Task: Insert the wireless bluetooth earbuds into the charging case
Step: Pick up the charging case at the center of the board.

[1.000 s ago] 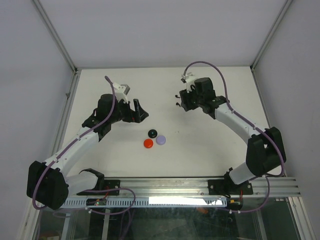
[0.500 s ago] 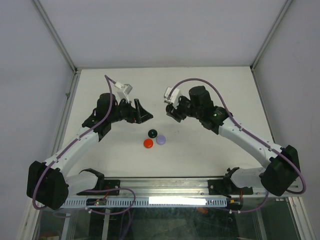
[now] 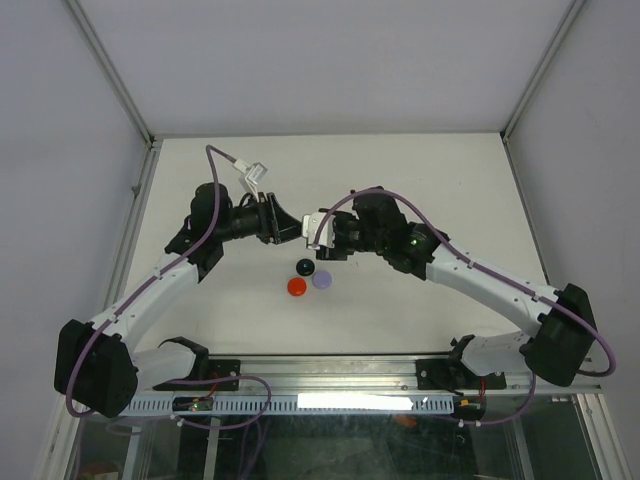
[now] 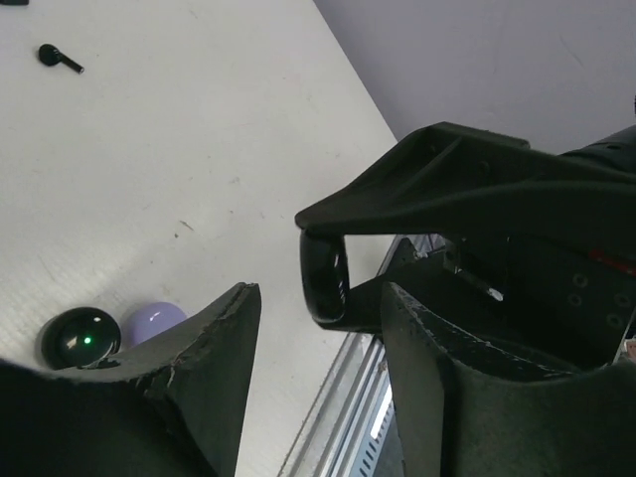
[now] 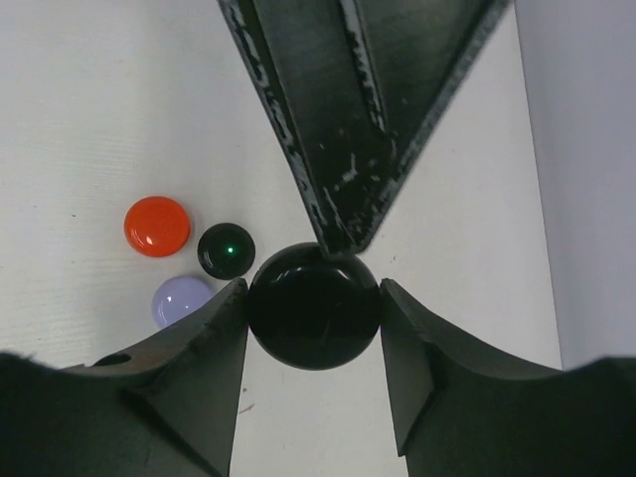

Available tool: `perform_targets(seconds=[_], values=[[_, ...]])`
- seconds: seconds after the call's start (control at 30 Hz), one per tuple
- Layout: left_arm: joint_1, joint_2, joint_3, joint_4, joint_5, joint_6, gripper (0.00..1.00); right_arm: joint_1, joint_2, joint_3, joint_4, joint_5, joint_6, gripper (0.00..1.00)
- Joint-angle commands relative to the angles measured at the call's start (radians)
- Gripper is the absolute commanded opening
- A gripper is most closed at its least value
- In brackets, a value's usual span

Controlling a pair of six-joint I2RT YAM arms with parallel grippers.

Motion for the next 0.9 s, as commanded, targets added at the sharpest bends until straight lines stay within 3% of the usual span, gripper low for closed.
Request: perform_targets(seconds=[0.0,0.7,0.87], values=[[0.006,0.018,-0.007,0.122,0.081,-0.066,0.5,0.035,0.02,0.069,0.024,0.0,-0.064,0.42],[-0.017,0.072,-0.035,0.131,0.155,-0.079,0.39,0.071,0.057,0.096,0.042,0.04,-0.117,0.41],[-0.027,0.1,-0.025,0.132,0.175,-0.073,0.31,0.076,0.061,0.099,0.045,0.041,-0.123,0.41]])
